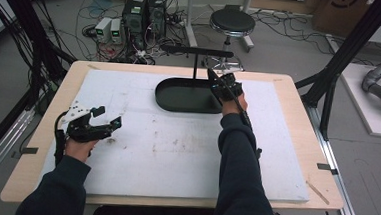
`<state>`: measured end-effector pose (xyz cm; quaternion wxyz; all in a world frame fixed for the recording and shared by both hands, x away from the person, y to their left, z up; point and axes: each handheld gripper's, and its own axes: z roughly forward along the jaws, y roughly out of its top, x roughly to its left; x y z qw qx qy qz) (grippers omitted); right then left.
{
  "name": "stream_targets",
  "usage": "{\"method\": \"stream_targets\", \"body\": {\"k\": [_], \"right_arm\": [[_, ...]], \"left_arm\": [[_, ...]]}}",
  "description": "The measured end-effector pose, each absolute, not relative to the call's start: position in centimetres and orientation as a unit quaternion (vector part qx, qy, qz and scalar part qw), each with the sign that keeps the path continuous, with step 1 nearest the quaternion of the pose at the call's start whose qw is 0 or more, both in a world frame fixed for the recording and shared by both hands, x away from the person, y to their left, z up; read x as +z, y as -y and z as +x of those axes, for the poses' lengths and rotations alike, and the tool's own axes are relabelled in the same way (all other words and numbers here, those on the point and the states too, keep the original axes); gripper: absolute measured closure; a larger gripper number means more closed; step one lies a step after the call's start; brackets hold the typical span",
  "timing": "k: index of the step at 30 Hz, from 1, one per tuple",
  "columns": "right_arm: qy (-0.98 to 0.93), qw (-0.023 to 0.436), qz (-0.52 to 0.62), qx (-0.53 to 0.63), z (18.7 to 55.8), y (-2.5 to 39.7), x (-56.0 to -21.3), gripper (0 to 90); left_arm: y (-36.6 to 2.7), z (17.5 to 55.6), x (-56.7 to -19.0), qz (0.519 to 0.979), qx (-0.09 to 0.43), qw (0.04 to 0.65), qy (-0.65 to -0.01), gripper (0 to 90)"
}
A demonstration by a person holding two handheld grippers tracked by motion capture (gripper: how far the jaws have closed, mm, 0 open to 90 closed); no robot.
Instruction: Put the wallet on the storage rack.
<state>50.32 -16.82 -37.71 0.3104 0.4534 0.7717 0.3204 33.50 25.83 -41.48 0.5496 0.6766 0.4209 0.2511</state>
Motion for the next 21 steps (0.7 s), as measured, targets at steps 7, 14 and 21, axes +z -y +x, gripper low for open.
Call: {"method": "stream_targets", "body": {"k": [7, 14, 21], "right_arm": [[-0.768, 0.334, 0.452, 0.307, 50.9, 15.2, -39.1, 77.5], [-0.776, 0.278, 0.437, 0.361, 51.7, 13.4, -39.6, 48.3], [-0.781, 0.240, 0.408, 0.407, 50.4, 14.9, -37.0, 36.7]], "left_arm": [[-25.7, 33.5, -41.5, 0.678, 0.249, 0.549, -0.419, 18.9], [-25.9, 33.4, -41.5, 0.677, 0.251, 0.549, -0.420, 18.9], [-26.1, 33.3, -41.4, 0.676, 0.252, 0.550, -0.421, 19.0]]}}
